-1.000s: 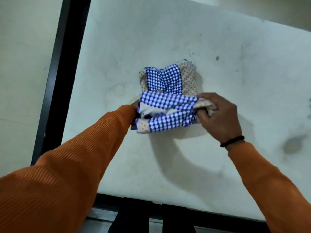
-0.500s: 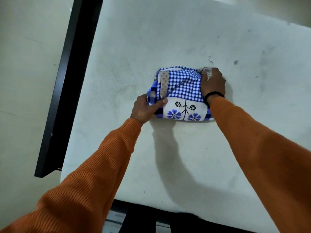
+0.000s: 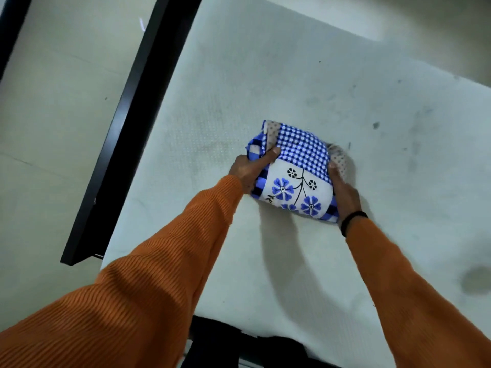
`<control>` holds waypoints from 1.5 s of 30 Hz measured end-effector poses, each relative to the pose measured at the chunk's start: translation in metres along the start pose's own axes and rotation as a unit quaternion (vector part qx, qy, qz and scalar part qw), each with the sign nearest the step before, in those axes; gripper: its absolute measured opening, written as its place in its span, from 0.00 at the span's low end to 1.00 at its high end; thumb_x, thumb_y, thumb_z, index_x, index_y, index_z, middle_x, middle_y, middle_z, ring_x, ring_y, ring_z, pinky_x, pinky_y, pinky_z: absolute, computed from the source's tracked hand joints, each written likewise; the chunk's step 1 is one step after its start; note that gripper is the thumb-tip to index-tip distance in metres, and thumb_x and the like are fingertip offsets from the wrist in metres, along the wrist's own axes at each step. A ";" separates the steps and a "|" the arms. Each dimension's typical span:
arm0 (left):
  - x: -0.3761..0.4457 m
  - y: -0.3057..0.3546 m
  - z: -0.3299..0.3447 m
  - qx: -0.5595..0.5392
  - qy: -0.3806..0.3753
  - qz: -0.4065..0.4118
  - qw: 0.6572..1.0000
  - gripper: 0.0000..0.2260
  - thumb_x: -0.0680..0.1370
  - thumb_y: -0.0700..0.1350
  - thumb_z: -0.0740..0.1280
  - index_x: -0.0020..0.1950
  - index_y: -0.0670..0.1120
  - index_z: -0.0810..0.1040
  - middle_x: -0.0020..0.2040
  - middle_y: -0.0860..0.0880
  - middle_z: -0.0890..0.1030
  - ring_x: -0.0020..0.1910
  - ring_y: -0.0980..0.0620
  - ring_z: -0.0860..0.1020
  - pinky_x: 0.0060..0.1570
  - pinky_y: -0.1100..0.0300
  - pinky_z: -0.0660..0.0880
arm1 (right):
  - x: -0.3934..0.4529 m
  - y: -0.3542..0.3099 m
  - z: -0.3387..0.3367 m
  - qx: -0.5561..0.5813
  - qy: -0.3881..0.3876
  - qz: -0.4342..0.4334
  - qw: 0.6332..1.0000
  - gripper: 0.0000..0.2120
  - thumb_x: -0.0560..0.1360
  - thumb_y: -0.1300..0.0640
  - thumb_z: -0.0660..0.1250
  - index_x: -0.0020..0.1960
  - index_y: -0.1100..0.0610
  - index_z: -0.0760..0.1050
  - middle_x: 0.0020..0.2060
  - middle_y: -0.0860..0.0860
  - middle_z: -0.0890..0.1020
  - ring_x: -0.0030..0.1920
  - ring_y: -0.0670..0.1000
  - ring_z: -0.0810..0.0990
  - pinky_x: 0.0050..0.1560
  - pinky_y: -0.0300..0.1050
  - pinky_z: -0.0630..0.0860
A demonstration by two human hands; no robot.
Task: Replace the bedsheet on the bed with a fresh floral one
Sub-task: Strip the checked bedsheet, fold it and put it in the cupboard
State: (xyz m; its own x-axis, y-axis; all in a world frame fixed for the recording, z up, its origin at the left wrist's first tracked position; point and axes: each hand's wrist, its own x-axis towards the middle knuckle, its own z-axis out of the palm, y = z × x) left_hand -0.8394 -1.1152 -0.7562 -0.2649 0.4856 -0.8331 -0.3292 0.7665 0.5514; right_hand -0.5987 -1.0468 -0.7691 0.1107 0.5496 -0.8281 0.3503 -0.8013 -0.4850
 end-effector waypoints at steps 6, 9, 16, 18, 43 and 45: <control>-0.090 0.015 -0.020 -0.018 -0.029 0.049 0.998 0.16 0.76 0.53 0.76 0.59 0.45 0.85 0.50 0.45 0.88 0.48 0.48 0.87 0.53 0.50 0.82 | -0.091 -0.012 -0.026 0.091 -0.128 0.004 0.988 0.33 0.66 0.36 0.78 0.64 0.55 0.81 0.55 0.58 0.86 0.55 0.61 0.86 0.62 0.64 0.79; -0.148 0.019 -0.031 -0.096 -0.093 0.031 0.990 0.17 0.78 0.54 0.73 0.64 0.48 0.82 0.57 0.44 0.86 0.56 0.43 0.85 0.60 0.43 0.80 | -0.148 -0.018 -0.039 0.124 -0.179 -0.008 0.976 0.27 0.74 0.42 0.75 0.67 0.56 0.79 0.58 0.58 0.85 0.58 0.62 0.84 0.64 0.65 0.77; -0.276 0.029 -0.036 -0.115 -0.162 0.075 0.977 0.18 0.79 0.41 0.71 0.69 0.48 0.76 0.59 0.44 0.85 0.56 0.41 0.84 0.49 0.48 0.84 | -0.252 -0.022 -0.074 0.096 -0.134 -0.102 0.981 0.30 0.68 0.41 0.79 0.62 0.59 0.81 0.52 0.58 0.87 0.52 0.61 0.87 0.57 0.61 0.82; -0.299 0.029 -0.034 -0.113 -0.150 0.094 0.978 0.19 0.78 0.40 0.72 0.69 0.48 0.76 0.59 0.44 0.85 0.56 0.42 0.85 0.49 0.48 0.84 | -0.273 -0.023 -0.084 0.088 -0.129 -0.137 0.978 0.34 0.63 0.38 0.80 0.61 0.58 0.81 0.52 0.57 0.87 0.52 0.60 0.87 0.55 0.59 0.82; -0.484 -0.035 0.050 -0.206 -0.061 0.260 0.942 0.20 0.78 0.40 0.71 0.70 0.46 0.76 0.61 0.41 0.84 0.57 0.37 0.84 0.49 0.44 0.84 | -0.403 -0.031 -0.215 0.010 -0.156 -0.370 0.916 0.17 0.72 0.47 0.78 0.54 0.56 0.82 0.46 0.50 0.88 0.46 0.52 0.88 0.46 0.48 0.85; -0.497 -0.040 0.032 -0.228 -0.039 0.270 0.935 0.20 0.78 0.40 0.71 0.70 0.45 0.76 0.61 0.40 0.84 0.57 0.37 0.84 0.49 0.44 0.83 | -0.414 -0.039 -0.195 -0.012 -0.187 -0.384 0.904 0.18 0.72 0.47 0.78 0.55 0.56 0.82 0.47 0.50 0.88 0.46 0.52 0.88 0.47 0.50 0.85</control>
State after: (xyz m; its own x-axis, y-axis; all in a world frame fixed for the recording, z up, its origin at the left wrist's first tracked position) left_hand -0.6660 -1.3740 -0.3660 -0.4429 0.7932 -0.4179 -0.5224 0.1504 0.8393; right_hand -0.4767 -1.1968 -0.3523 -0.4938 0.8202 -0.2888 0.2108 -0.2092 -0.9549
